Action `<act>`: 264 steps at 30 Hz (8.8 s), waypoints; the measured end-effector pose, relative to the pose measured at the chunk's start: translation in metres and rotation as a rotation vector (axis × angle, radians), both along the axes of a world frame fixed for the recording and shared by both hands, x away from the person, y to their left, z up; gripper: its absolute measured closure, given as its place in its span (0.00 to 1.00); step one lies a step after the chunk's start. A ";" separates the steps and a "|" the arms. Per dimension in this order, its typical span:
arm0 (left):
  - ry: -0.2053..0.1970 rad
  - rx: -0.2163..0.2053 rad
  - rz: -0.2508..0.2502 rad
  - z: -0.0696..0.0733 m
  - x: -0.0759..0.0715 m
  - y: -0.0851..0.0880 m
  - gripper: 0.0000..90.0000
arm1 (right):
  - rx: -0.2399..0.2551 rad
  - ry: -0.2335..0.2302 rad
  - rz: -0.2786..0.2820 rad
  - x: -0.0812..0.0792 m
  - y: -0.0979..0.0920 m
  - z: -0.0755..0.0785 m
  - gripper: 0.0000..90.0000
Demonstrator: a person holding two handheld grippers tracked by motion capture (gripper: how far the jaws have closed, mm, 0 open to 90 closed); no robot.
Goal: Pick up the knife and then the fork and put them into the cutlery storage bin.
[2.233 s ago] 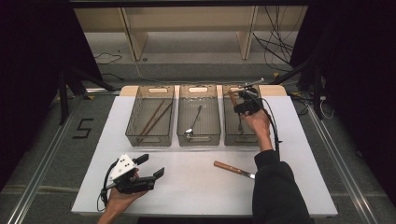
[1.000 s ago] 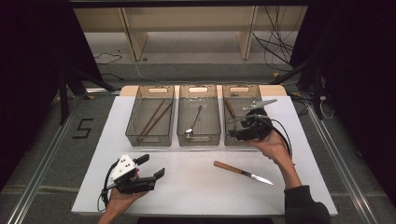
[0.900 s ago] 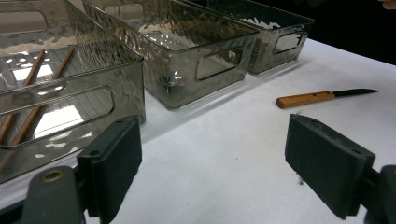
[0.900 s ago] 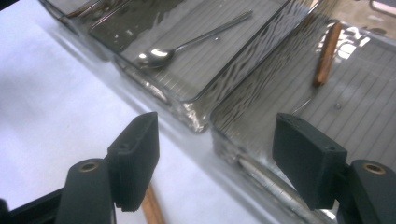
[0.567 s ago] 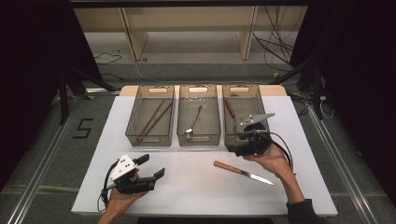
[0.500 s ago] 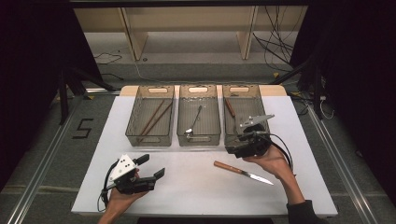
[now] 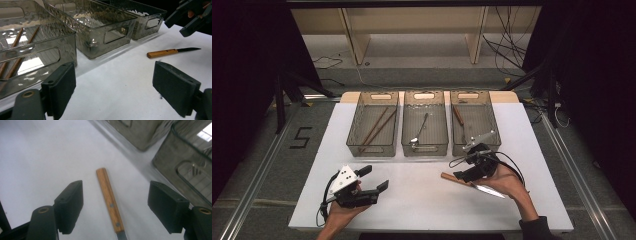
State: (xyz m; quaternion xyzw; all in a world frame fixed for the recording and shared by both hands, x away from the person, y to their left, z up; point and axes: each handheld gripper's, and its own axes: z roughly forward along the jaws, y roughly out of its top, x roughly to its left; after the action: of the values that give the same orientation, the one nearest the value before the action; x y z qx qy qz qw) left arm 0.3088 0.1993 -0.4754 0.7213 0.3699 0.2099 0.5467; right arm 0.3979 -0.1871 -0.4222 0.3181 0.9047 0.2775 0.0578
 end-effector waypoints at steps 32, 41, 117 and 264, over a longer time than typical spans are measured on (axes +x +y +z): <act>-0.001 0.005 -0.004 0.000 0.000 0.000 0.21 | -0.311 0.110 0.045 0.003 0.015 -0.039 0.66; -0.001 0.009 -0.008 0.000 0.000 -0.002 0.21 | -0.343 0.127 0.061 0.004 0.021 -0.038 0.75; -0.003 0.011 -0.002 -0.001 0.000 -0.002 0.21 | 0.092 -0.097 -0.092 0.023 -0.032 0.060 0.86; 0.017 0.018 -0.013 -0.002 -0.001 -0.004 0.21 | 0.450 -0.246 -0.201 -0.044 -0.043 -0.013 0.29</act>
State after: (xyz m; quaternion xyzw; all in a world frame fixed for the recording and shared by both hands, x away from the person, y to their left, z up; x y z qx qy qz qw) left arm 0.3078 0.1956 -0.4778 0.7306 0.3678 0.2034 0.5382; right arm 0.3536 -0.2304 -0.4349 0.3752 0.7702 0.5010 0.1223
